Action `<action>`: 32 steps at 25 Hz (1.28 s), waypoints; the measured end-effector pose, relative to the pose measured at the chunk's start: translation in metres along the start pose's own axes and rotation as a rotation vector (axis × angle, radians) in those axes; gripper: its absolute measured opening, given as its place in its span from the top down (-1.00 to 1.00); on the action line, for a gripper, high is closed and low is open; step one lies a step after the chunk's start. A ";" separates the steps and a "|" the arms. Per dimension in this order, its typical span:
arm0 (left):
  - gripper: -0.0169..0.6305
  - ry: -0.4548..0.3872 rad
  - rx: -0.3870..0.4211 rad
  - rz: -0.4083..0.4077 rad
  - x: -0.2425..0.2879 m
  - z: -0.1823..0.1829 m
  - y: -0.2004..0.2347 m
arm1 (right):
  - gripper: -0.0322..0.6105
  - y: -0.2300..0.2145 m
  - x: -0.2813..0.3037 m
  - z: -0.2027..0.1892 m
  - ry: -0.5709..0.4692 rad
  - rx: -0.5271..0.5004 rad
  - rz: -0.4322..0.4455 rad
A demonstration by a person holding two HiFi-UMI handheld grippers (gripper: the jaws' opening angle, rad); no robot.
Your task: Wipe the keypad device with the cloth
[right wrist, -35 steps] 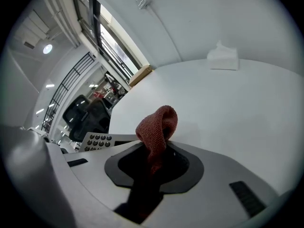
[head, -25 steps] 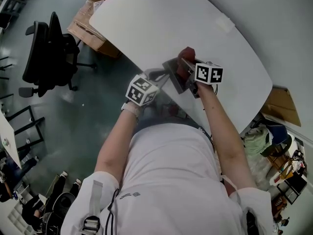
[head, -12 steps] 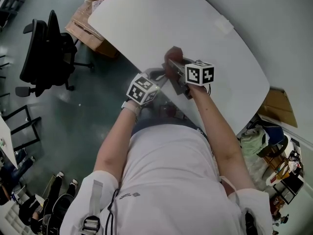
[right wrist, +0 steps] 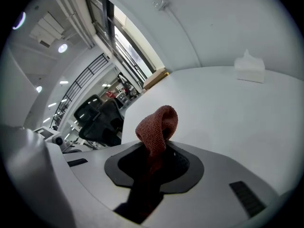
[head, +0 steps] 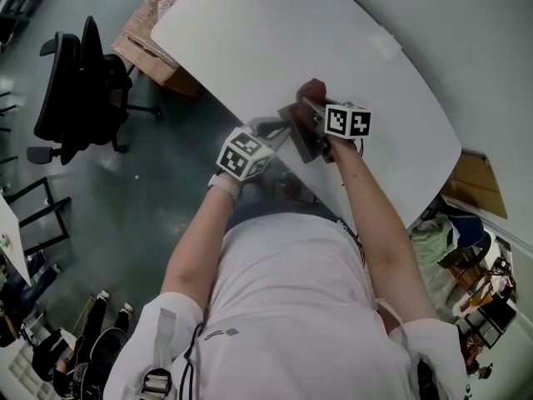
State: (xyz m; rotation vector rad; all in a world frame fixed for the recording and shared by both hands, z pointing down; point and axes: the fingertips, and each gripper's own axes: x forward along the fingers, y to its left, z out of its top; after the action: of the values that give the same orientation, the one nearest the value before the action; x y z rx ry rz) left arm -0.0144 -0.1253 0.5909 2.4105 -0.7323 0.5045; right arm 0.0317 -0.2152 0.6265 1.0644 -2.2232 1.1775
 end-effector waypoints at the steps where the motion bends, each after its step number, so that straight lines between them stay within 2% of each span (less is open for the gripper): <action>1: 0.83 -0.001 -0.002 -0.001 0.000 -0.001 0.000 | 0.60 -0.007 0.001 -0.001 0.011 -0.003 -0.019; 6: 0.83 -0.013 -0.010 0.002 -0.003 0.001 -0.001 | 0.60 -0.032 0.003 -0.008 0.053 0.001 -0.068; 13: 0.83 -0.010 -0.006 0.017 -0.002 -0.002 0.002 | 0.60 -0.034 -0.001 -0.011 0.024 -0.036 -0.039; 18: 0.83 0.008 -0.001 0.025 -0.002 -0.005 0.002 | 0.60 -0.042 -0.013 -0.027 0.050 -0.033 -0.028; 27: 0.83 -0.008 0.004 0.038 -0.002 -0.001 0.003 | 0.60 -0.050 -0.047 -0.061 0.101 -0.027 -0.025; 32: 0.83 -0.007 0.004 0.043 -0.001 -0.001 0.001 | 0.60 -0.041 -0.072 -0.080 0.098 -0.016 -0.007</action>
State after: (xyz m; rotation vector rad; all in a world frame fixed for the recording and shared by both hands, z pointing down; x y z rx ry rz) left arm -0.0159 -0.1247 0.5919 2.4058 -0.7885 0.5157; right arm 0.1087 -0.1317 0.6464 0.9859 -2.1483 1.1805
